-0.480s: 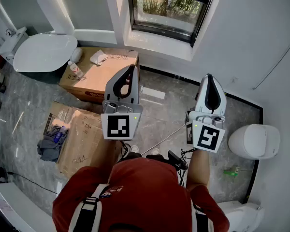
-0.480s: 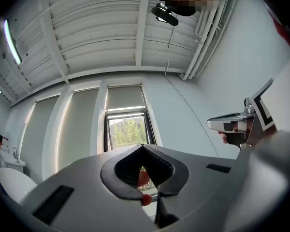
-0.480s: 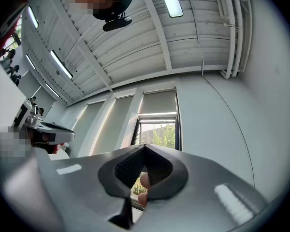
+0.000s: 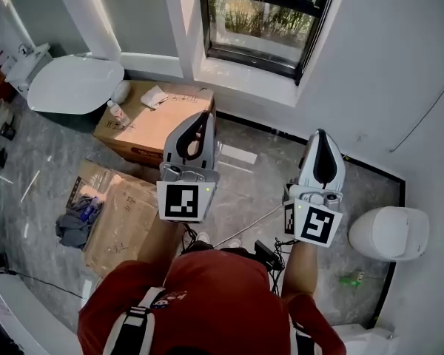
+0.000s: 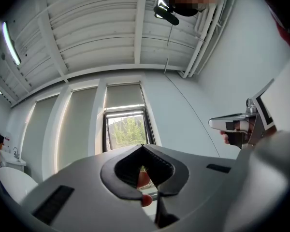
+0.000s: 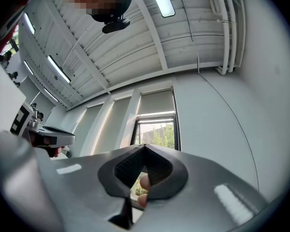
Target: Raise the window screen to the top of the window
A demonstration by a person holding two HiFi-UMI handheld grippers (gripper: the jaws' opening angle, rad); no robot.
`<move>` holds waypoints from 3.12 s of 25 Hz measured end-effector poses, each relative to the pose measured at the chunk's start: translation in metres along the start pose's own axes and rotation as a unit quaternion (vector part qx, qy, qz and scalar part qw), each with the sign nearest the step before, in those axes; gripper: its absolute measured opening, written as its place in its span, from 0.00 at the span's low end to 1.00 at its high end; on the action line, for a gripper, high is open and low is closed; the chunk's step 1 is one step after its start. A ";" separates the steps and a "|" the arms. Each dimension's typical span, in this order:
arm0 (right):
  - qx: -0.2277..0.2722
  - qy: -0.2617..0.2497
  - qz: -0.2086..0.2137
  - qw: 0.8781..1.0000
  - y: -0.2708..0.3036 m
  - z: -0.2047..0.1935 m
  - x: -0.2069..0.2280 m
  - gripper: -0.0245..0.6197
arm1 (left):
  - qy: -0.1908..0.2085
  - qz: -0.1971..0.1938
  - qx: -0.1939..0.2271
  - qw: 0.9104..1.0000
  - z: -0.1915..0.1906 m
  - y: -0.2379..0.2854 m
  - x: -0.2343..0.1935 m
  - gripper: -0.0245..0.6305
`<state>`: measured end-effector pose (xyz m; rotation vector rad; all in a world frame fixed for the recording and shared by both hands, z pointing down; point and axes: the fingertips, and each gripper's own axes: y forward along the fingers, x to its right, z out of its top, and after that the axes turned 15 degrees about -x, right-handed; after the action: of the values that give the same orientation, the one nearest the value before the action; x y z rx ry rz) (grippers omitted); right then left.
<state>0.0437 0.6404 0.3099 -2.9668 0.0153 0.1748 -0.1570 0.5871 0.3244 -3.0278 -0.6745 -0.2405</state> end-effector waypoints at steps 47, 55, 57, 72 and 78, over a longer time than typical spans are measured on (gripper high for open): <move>-0.052 -0.041 -0.003 0.998 0.296 -0.076 -0.025 0.05 | -0.060 -0.024 -0.035 0.997 -0.066 0.263 -0.139 0.04; -0.047 -0.058 -0.003 0.997 0.323 -0.072 -0.041 0.05 | -0.074 -0.025 -0.020 0.997 -0.065 0.280 -0.166 0.04; -0.046 -0.056 -0.004 0.997 0.327 -0.074 -0.040 0.05 | -0.072 -0.023 -0.019 0.997 -0.064 0.285 -0.170 0.04; -0.033 -0.015 0.000 0.999 0.406 -0.111 0.009 0.05 | -0.042 -0.015 -0.028 0.999 -0.067 0.375 -0.158 0.04; -0.033 -0.004 -0.009 0.999 0.458 -0.125 0.056 0.05 | -0.037 -0.002 -0.014 0.999 -0.052 0.440 -0.147 0.04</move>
<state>0.1050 0.1674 0.3491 -3.0316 -0.0189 0.1892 -0.1096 0.1240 0.3543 -3.0753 -0.6894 -0.1395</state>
